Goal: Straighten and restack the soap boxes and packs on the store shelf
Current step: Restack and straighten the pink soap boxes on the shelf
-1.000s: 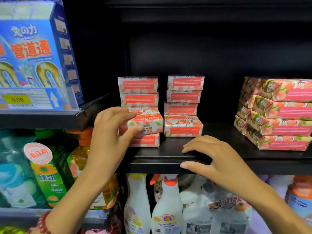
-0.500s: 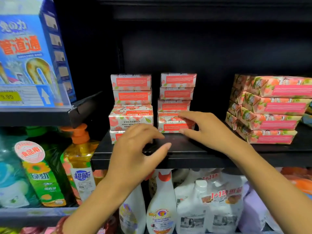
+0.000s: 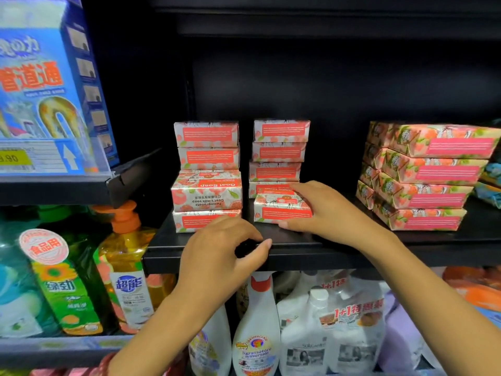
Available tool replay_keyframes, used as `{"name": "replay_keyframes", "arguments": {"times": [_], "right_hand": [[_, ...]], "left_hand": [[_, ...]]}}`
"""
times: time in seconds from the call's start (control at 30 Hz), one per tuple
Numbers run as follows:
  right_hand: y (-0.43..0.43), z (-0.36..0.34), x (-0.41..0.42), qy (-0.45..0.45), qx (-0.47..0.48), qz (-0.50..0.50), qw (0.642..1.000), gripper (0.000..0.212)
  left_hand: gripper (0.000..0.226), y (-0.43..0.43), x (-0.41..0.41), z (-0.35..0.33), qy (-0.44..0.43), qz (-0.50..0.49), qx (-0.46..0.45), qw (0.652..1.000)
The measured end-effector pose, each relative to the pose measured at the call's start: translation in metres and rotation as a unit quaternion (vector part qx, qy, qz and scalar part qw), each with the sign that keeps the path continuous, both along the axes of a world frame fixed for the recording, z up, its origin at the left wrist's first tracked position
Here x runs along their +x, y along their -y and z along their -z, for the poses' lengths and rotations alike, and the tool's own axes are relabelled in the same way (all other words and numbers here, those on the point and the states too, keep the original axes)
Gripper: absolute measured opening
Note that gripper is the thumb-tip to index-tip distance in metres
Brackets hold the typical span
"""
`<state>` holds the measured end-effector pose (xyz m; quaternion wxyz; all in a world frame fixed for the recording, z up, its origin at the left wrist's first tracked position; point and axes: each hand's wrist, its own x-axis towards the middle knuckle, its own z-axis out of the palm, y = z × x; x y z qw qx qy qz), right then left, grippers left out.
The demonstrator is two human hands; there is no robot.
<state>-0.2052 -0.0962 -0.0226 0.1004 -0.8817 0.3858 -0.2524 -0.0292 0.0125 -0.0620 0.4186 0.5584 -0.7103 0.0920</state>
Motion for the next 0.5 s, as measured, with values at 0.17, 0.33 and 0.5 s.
{"name": "replay_keyframes", "arguments": {"times": [0.17, 0.33, 0.5], "right_hand": [[-0.009, 0.006, -0.007, 0.073, -0.046, 0.011, 0.996, 0.068], [-0.036, 0.002, -0.02, 0.208, -0.076, -0.055, 0.974, 0.069], [-0.06, -0.005, -0.013, 0.206, -0.158, -0.115, 0.959, 0.062]], "left_hand": [[0.019, -0.001, 0.005, 0.001, -0.06, 0.014, -0.007, 0.998], [0.019, -0.002, 0.004, -0.014, -0.276, 0.081, 0.013, 0.958], [0.028, 0.0, -0.005, -0.034, -0.392, 0.216, 0.154, 0.881]]}}
